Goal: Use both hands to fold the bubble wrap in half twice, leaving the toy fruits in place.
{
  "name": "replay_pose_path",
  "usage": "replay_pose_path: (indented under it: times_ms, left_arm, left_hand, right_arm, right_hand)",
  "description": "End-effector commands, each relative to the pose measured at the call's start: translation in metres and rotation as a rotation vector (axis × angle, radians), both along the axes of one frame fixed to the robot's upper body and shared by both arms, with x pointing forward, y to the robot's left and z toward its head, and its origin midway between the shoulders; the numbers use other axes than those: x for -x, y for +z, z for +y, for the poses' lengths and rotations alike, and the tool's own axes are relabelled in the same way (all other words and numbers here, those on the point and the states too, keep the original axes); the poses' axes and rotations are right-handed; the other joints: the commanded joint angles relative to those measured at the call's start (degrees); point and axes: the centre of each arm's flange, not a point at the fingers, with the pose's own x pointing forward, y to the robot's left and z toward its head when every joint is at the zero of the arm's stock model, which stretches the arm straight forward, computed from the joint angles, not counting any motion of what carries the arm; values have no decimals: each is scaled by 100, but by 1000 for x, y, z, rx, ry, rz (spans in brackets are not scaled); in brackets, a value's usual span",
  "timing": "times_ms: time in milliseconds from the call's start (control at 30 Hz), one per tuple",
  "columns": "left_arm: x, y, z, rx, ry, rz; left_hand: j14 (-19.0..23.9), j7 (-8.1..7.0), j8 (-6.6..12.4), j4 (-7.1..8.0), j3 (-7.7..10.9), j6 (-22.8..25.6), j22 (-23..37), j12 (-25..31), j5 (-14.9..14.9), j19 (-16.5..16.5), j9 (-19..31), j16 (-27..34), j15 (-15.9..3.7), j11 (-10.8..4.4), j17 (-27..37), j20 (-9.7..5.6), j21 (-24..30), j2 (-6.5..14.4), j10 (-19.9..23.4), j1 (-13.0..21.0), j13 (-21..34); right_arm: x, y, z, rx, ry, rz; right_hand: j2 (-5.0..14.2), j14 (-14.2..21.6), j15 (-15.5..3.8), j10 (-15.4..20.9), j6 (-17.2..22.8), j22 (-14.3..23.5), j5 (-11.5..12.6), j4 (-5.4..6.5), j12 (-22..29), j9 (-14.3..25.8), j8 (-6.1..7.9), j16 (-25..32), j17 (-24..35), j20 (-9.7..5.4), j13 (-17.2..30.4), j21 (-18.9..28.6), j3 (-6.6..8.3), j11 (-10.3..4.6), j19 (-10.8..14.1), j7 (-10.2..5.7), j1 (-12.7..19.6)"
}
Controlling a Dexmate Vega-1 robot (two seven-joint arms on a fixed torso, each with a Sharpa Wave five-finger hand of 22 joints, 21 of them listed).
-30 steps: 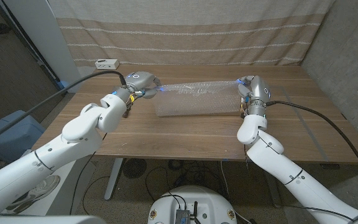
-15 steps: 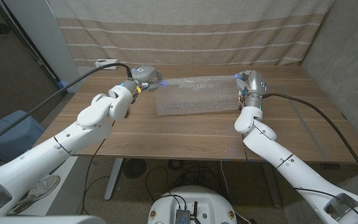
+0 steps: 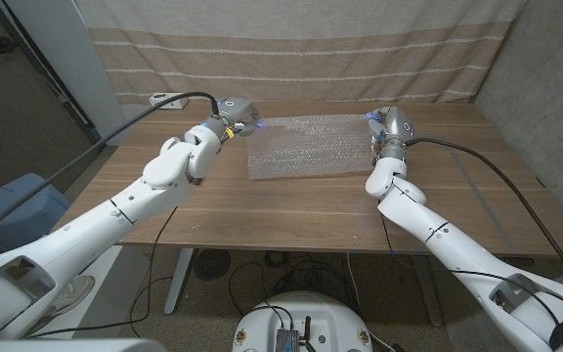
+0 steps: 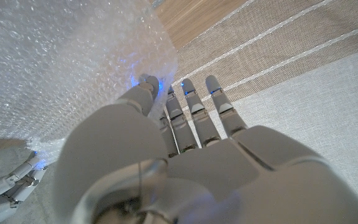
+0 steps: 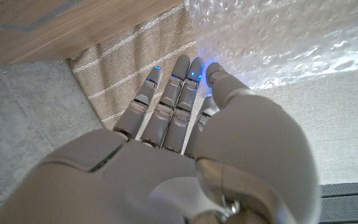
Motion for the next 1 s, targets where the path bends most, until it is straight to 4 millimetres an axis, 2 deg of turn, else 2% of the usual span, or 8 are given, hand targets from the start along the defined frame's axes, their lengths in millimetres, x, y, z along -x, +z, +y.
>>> replay_pose_path:
  times_ms: [33,333,667,767,900,967,1000]
  left_arm:
    - [-20,5,-11,-46,55,-6]
    - [-41,1,-14,-62,101,-8]
    - [-55,-5,-24,-71,104,-2]
    - [-58,-6,-27,-87,125,-18]
    - [-62,-8,-28,-97,149,13]
    - [-63,-9,-28,-105,159,19]
    - [-64,-9,-28,-110,170,17]
  left_hand:
    - [-18,263,28,-29,20,355,18,-25,40,-16,28,-12,-264,-23,29,-14,37,7,15,-61,7]
    - [-18,258,24,-35,24,371,12,-57,43,-18,31,-18,-276,-30,26,-25,57,3,14,-71,11]
    - [-42,248,-11,-32,17,311,6,-91,42,-38,33,-24,-259,-32,33,-13,73,5,5,-89,18]
    - [-48,202,-39,-35,17,257,4,-102,42,-49,31,-24,-262,-27,35,-12,78,7,4,-90,23]
    - [-64,113,-138,-29,6,55,-2,-131,41,-60,22,-30,-267,-43,35,-20,94,-7,-21,-120,39]
    - [-133,50,-285,7,-46,-227,-11,-199,31,-113,4,-43,-212,-28,49,-22,99,-38,-132,-205,53]
    - [-137,34,-347,19,-63,-337,-16,-231,28,-146,-4,-41,-212,-27,50,-6,96,-47,-192,-237,58]
  right_arm:
    - [-29,8,6,39,-6,28]
    - [-48,9,11,67,-35,43]
    - [-55,9,17,103,-43,63]
    - [-58,10,18,113,-50,77]
    - [-59,11,19,120,-49,93]
    - [-59,11,20,122,-53,90]
    - [-59,11,20,126,-57,88]
  right_hand:
    - [15,-18,-188,-51,313,24,2,-2,-21,14,19,27,36,-3,3,-19,26,-21,-14,305,-35]
    - [31,-45,-185,-90,260,26,-15,5,-56,10,-18,57,102,-7,-8,-20,8,-43,-16,261,-44]
    - [45,-83,-177,-201,186,28,-26,21,-121,5,-65,42,130,2,-18,-19,8,-100,-16,205,-71]
    - [42,-102,-157,-258,155,29,-28,20,-150,3,-84,34,139,14,-21,-23,8,-114,-26,174,-77]
    - [22,-221,-86,-553,-67,32,-36,44,-294,-9,-201,-15,170,46,-29,-42,-13,-155,-78,117,-142]
    - [1,-281,-59,-699,-410,34,-30,46,-375,-20,-364,-56,180,57,-35,-40,-14,-142,-78,21,-184]
    - [-23,-298,-52,-753,-491,34,-33,44,-405,-22,-404,-61,190,65,-36,-47,-29,-157,-96,30,-203]
